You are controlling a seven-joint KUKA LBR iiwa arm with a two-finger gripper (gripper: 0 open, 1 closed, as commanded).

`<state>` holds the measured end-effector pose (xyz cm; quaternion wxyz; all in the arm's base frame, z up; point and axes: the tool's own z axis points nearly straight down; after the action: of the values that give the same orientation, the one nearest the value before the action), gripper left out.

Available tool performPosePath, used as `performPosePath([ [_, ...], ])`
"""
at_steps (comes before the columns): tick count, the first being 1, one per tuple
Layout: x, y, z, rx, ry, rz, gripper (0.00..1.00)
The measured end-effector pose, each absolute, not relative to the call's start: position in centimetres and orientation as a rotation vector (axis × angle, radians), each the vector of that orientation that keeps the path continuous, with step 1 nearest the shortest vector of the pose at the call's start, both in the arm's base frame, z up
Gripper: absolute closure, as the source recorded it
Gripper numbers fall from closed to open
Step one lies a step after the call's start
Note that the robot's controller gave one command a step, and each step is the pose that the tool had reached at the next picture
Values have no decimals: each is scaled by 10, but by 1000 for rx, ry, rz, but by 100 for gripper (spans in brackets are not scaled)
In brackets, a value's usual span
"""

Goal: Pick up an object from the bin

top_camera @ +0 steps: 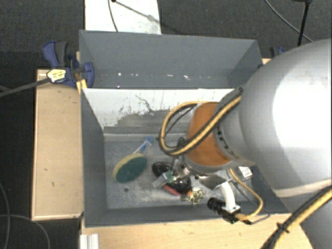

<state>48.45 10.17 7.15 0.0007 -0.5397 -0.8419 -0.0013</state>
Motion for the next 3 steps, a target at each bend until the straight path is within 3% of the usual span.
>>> performPosePath([
  [1, 479, 73, 72, -1752, -2607, -7, 0],
  [2, 479, 75, 73, -1753, -2608, -10, 100],
  [3, 481, 76, 81, -1747, -2613, -7, 100],
])
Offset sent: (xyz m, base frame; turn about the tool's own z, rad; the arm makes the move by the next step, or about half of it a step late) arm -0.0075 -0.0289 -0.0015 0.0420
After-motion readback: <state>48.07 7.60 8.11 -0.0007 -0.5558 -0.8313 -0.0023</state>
